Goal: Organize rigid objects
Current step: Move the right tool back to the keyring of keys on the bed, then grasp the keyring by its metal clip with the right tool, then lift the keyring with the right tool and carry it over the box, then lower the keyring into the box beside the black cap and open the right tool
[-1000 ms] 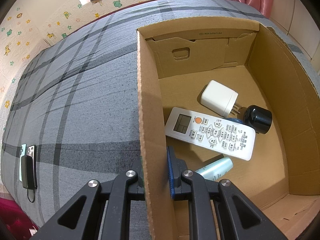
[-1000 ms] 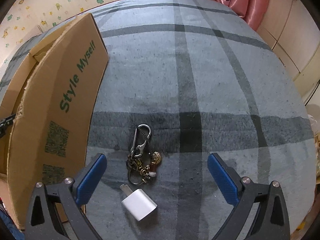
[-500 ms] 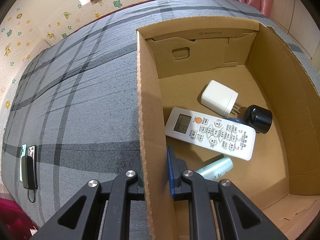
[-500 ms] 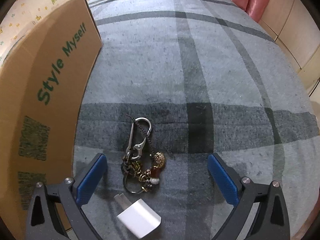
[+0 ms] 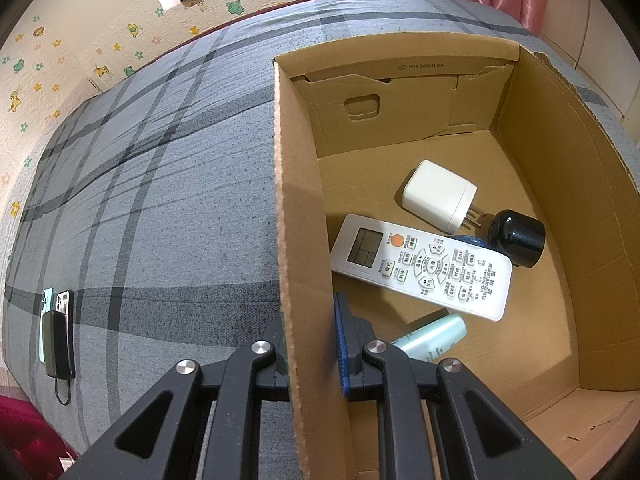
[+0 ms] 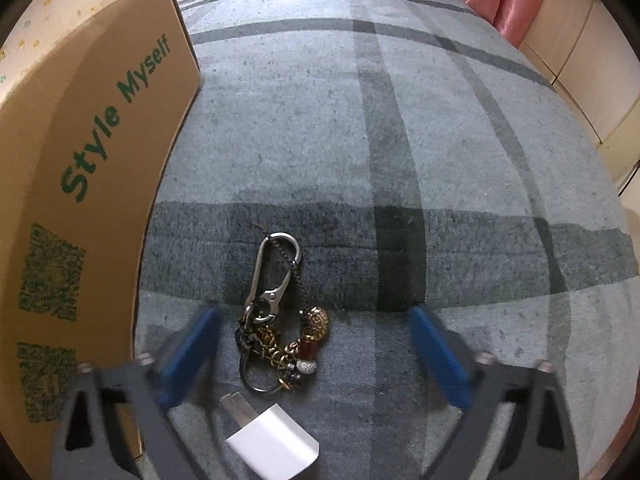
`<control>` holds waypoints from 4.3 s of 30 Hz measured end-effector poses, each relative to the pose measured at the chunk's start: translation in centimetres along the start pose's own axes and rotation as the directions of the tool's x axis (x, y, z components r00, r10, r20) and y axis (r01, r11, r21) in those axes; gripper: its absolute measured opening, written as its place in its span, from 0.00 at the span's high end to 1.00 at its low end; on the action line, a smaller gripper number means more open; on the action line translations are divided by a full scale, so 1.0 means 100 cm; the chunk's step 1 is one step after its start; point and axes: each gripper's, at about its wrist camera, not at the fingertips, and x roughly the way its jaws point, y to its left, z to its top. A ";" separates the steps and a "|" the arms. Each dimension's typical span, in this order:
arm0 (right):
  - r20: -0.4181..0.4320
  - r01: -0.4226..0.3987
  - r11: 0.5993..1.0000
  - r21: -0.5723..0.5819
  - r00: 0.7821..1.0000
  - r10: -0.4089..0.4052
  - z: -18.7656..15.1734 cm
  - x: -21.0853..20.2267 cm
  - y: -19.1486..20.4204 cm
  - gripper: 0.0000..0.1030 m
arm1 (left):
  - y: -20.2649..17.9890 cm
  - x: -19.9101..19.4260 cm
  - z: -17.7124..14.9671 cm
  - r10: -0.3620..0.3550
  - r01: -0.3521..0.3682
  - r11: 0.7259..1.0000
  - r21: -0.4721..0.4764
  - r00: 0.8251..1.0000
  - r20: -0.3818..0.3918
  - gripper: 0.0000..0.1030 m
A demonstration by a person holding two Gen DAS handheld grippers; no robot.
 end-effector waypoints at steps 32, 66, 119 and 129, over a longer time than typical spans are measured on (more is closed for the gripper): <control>0.061 -0.057 0.998 -0.016 0.996 0.058 0.014 -0.070 0.008 0.86 | -0.001 -0.001 0.000 0.001 -0.001 1.000 -0.002 1.000 0.002 0.85; 0.207 -0.033 0.996 -0.083 0.977 0.050 0.064 -0.162 0.034 0.86 | 0.000 -0.001 0.001 -0.003 0.003 1.000 -0.003 1.000 -0.002 0.85; -0.027 -0.148 0.951 -0.271 0.989 0.146 0.064 -0.053 0.181 0.85 | 0.000 0.002 0.001 -0.013 0.013 1.000 -0.008 1.000 -0.003 0.85; -0.056 -0.154 0.951 -0.268 0.988 0.144 0.064 -0.044 0.182 0.85 | 0.000 0.001 0.000 -0.007 0.007 1.000 -0.003 1.000 -0.002 0.85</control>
